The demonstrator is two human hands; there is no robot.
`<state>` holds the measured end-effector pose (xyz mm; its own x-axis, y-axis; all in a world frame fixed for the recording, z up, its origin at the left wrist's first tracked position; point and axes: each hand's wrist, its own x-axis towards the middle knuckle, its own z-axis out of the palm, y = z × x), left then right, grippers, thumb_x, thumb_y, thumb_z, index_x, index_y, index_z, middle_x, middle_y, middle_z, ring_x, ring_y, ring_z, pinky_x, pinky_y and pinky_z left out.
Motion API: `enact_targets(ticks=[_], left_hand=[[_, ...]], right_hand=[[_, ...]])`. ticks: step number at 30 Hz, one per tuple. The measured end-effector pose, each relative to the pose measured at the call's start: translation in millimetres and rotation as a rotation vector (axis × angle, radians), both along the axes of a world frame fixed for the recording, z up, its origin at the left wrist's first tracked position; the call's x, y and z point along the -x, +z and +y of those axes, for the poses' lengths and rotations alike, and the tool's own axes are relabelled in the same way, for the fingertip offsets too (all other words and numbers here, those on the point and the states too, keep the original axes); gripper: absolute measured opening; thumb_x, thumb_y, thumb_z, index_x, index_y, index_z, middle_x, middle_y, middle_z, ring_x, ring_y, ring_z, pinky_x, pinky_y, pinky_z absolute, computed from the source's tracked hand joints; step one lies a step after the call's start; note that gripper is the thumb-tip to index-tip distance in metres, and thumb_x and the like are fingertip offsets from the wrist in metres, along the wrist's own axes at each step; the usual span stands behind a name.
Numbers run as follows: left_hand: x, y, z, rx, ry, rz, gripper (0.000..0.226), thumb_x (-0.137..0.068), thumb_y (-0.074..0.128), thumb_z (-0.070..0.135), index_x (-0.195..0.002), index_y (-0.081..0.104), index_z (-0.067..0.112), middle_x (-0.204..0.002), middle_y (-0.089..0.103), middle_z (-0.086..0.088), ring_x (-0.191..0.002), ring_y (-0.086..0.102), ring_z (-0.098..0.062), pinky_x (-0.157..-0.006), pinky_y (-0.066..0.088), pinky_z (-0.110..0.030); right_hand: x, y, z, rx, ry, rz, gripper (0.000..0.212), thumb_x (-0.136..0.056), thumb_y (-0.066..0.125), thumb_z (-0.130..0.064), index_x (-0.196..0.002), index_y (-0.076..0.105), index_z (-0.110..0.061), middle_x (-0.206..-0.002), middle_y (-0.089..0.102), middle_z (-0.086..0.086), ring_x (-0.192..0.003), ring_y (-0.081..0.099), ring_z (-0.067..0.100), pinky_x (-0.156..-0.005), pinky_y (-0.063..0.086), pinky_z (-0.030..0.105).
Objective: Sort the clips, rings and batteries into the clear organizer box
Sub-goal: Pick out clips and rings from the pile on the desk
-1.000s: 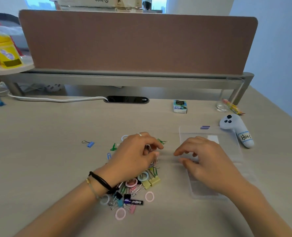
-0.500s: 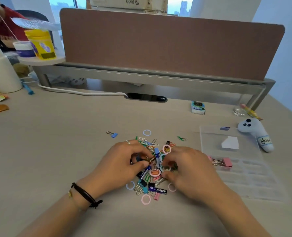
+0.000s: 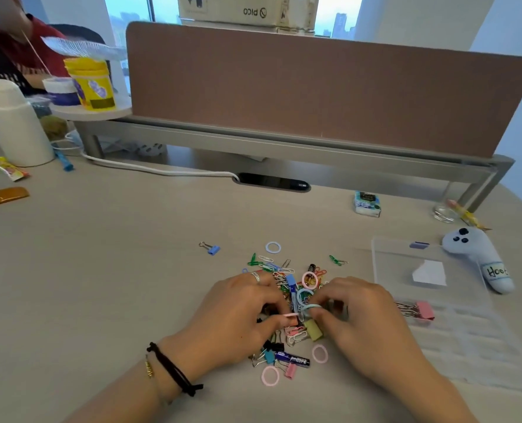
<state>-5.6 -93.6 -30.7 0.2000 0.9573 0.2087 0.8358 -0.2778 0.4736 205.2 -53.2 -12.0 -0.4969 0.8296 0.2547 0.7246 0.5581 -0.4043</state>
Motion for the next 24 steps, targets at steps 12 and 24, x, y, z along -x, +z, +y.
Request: enact_targets(ticks=[12, 24], left_hand=[[-11, 15, 11, 0.130, 0.199, -0.610, 0.008, -0.085, 0.079, 0.020, -0.077, 0.077, 0.022, -0.066, 0.072, 0.004, -0.054, 0.066, -0.027, -0.061, 0.057, -0.042], [-130, 39, 78, 0.124, 0.061, -0.610, 0.006, -0.084, 0.079, 0.022, -0.078, 0.081, 0.025, -0.063, 0.071, 0.017, -0.054, 0.053, 0.005, -0.058, 0.041, -0.013]], right_hand=[[-16, 20, 6, 0.281, -0.132, 0.413, 0.019, -0.074, 0.085, -0.013, -0.075, 0.078, -0.031, -0.063, 0.070, -0.012, -0.056, 0.058, 0.002, -0.056, 0.043, 0.011], [-136, 28, 46, 0.172, -0.411, 0.394, 0.020, -0.079, 0.079, -0.009, -0.066, 0.074, -0.023, -0.066, 0.070, -0.013, -0.063, 0.061, 0.006, -0.058, 0.043, 0.012]])
